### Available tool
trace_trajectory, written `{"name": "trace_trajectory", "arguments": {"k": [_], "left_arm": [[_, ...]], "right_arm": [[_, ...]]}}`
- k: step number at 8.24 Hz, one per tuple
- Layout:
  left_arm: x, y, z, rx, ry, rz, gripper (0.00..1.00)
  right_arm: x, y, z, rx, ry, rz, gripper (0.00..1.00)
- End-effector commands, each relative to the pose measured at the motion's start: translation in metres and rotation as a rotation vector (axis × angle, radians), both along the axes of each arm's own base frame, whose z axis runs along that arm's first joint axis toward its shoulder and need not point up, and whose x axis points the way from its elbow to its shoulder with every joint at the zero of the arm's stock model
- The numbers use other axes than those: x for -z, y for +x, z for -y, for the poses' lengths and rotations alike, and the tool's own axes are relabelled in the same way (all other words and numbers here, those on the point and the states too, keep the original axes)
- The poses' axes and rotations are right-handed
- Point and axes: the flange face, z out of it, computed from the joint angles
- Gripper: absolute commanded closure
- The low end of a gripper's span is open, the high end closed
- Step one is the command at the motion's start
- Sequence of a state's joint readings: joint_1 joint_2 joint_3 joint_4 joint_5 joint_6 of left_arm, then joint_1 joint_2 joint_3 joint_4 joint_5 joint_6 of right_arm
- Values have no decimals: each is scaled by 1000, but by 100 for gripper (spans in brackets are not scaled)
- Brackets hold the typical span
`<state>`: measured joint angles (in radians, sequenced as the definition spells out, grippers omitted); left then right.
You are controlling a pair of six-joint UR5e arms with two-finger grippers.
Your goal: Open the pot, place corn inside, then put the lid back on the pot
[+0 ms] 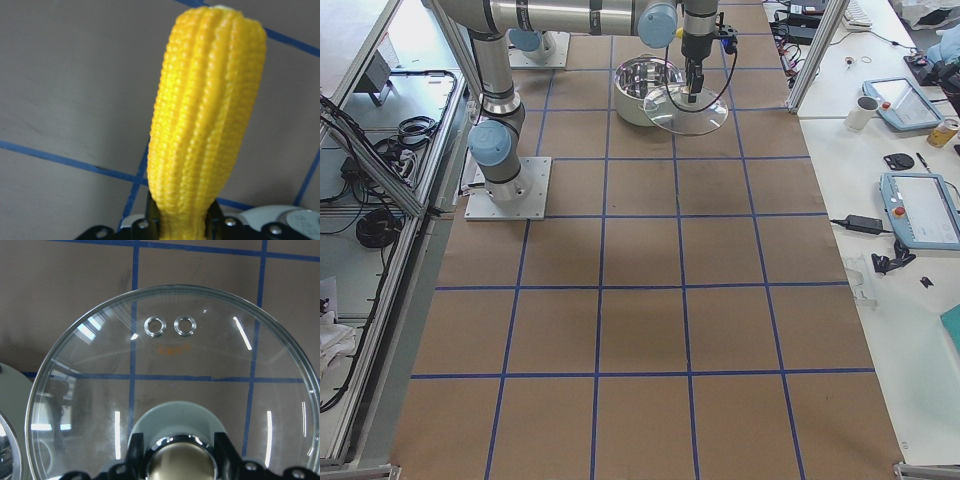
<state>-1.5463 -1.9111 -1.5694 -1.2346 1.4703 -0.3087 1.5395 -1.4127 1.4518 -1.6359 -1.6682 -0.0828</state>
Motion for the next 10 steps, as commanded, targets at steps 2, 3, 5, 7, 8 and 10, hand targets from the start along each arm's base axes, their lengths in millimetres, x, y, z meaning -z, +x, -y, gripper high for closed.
{"name": "trace_trajectory", "arguments": {"k": [2,3,5,7,8,10], "left_arm": [[-64,-118,-76,14,19,-54,100],[-62,-144,-89,-23,42,-71,100],[-52,-188,-114,35,66,-65,100],[-38,-204,-130,59,125,-47,100],[-24,-212,-144,74,162,-38,100],[10,-208,-155,75,223,-13,100]], "right_arm": [[7,-3,-2,-4,35,-1,95],[7,-3,-2,-4,35,-1,95],[8,-3,-4,-4,48,-2,95],[8,-3,-4,-2,48,-1,95],[9,-3,-4,-2,51,-1,94],[9,-3,-4,-2,53,1,94]]}}
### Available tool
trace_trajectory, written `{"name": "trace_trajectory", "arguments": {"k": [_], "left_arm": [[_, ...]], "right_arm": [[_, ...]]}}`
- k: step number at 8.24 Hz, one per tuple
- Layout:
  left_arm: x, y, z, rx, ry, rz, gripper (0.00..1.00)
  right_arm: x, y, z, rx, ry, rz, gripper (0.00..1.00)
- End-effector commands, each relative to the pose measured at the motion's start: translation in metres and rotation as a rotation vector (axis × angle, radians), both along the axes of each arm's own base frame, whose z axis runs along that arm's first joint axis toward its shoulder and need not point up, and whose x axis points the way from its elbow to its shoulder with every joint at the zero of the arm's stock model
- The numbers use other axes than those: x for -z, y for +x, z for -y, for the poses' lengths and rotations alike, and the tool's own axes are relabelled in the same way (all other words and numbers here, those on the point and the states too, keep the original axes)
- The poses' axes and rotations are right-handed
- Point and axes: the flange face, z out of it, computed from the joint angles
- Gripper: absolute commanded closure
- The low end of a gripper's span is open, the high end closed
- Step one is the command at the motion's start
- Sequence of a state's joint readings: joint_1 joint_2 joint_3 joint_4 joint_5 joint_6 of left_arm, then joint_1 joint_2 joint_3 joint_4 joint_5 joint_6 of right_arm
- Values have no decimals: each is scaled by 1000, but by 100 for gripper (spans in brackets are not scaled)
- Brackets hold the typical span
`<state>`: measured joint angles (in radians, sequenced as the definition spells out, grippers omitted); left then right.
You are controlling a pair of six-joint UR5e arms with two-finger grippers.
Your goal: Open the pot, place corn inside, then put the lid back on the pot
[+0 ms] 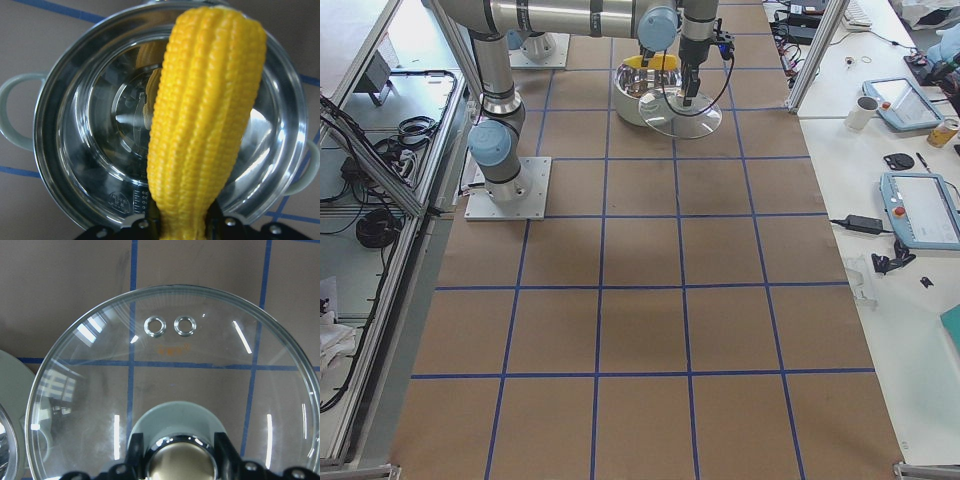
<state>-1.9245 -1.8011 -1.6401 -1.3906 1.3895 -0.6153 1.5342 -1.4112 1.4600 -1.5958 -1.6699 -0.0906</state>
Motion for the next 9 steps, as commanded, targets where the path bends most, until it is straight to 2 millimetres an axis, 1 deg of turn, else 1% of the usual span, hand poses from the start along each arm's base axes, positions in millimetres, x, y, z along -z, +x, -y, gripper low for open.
{"name": "trace_trajectory", "arguments": {"k": [1,3,4,5,6,7,8,9], "left_arm": [[35,-2,-13,7,68,27,100],[50,-5,-9,8,86,32,100],[52,-7,-8,7,86,33,83],[51,-10,-8,2,93,2,44],[50,-11,-8,-1,93,-5,10],[47,-11,-8,1,87,-7,0],[43,-10,-8,-1,83,-11,0],[34,-6,-10,-2,77,-13,0]], "right_arm": [[0,1,0,2,1,1,94],[0,1,0,3,2,2,94],[0,2,0,5,1,10,93],[0,2,0,5,1,13,93],[0,2,-1,5,0,8,93],[-1,3,-1,8,-2,7,93],[-1,3,-1,8,-2,10,93],[-1,5,-1,8,-2,14,93]]}}
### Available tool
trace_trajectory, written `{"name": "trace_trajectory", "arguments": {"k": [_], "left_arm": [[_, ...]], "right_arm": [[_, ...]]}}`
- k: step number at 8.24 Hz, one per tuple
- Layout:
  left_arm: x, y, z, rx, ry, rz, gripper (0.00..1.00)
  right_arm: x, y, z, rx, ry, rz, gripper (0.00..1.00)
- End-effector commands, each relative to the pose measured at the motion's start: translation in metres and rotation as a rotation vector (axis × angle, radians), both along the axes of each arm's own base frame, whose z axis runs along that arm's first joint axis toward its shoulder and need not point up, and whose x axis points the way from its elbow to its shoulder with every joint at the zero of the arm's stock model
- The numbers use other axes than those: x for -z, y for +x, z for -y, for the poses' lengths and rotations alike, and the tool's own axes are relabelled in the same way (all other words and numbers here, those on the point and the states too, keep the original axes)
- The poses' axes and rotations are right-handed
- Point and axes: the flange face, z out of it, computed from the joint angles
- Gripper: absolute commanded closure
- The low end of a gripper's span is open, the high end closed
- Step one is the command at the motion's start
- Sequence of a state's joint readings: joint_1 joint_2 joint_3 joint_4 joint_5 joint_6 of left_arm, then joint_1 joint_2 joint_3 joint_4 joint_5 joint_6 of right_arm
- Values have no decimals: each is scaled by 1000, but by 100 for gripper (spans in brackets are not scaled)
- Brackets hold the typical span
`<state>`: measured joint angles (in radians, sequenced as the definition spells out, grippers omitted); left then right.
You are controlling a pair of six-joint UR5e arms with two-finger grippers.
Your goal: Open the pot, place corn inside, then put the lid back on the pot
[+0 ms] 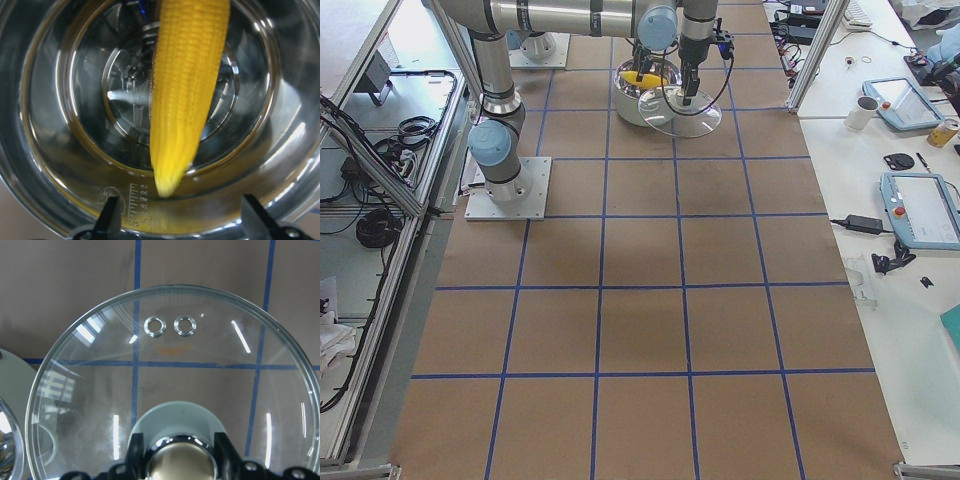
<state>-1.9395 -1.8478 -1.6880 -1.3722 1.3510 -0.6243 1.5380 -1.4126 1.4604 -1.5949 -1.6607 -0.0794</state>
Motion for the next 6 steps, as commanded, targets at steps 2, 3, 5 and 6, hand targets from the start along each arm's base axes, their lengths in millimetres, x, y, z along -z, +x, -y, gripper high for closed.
{"name": "trace_trajectory", "arguments": {"k": [2,3,5,6], "left_arm": [[-36,8,6,3,-58,-18,0],[-56,14,19,-9,-79,-23,0],[-95,41,39,146,-145,116,0],[-109,43,42,230,-170,104,0]], "right_arm": [[-3,7,-2,20,-10,6,93],[-7,14,-5,13,-22,6,93],[-8,53,-14,35,-41,5,92],[-6,73,-17,41,-47,6,92]]}}
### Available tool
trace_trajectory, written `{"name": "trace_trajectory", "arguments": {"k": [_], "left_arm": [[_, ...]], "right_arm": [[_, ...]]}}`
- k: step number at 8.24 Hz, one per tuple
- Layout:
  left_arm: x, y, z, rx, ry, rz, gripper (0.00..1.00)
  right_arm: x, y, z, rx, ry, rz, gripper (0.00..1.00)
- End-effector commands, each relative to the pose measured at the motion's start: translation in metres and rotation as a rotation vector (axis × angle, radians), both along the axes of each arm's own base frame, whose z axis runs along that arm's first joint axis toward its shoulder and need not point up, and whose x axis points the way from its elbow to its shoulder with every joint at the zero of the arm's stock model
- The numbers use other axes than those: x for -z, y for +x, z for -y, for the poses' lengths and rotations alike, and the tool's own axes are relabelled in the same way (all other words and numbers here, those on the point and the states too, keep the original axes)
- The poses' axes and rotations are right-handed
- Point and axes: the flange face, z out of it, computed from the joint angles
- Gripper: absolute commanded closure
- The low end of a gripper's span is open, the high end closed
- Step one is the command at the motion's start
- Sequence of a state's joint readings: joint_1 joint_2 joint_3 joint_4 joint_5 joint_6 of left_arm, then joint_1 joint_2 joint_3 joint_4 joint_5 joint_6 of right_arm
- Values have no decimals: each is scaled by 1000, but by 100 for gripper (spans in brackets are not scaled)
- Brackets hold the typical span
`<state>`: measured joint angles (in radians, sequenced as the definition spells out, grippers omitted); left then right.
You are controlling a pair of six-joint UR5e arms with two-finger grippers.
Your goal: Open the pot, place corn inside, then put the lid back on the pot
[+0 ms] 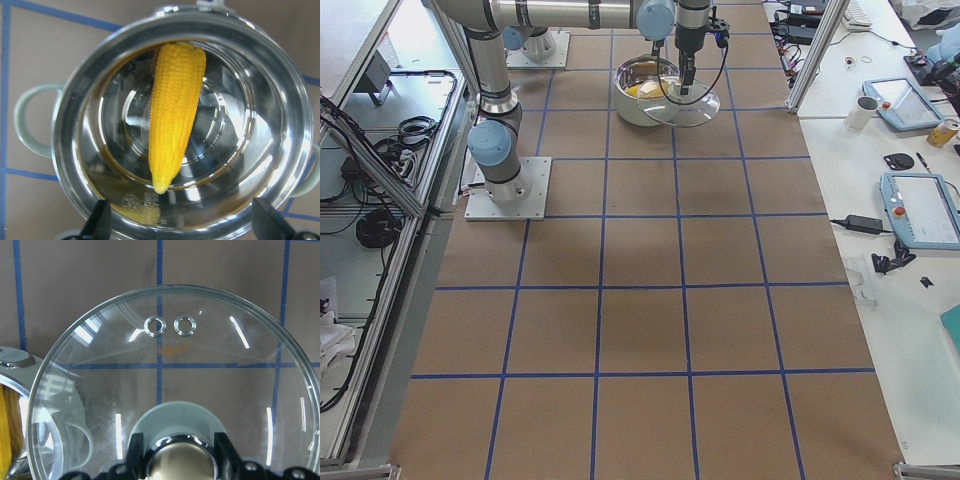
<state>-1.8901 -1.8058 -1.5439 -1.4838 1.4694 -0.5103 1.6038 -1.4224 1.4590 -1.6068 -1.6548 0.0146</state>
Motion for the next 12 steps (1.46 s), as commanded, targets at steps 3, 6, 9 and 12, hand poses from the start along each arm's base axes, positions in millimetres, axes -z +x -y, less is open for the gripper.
{"name": "trace_trajectory", "arguments": {"k": [3,6,9,12], "left_arm": [[-70,93,37,180,-113,87,0],[-99,145,38,213,-158,95,0],[-123,170,26,313,-211,101,0],[-120,190,22,277,-204,101,0]], "right_arm": [[18,110,-28,73,-14,40,92],[42,194,-60,49,-58,61,93],[79,247,-82,67,-36,114,94],[96,248,-84,57,-40,111,94]]}}
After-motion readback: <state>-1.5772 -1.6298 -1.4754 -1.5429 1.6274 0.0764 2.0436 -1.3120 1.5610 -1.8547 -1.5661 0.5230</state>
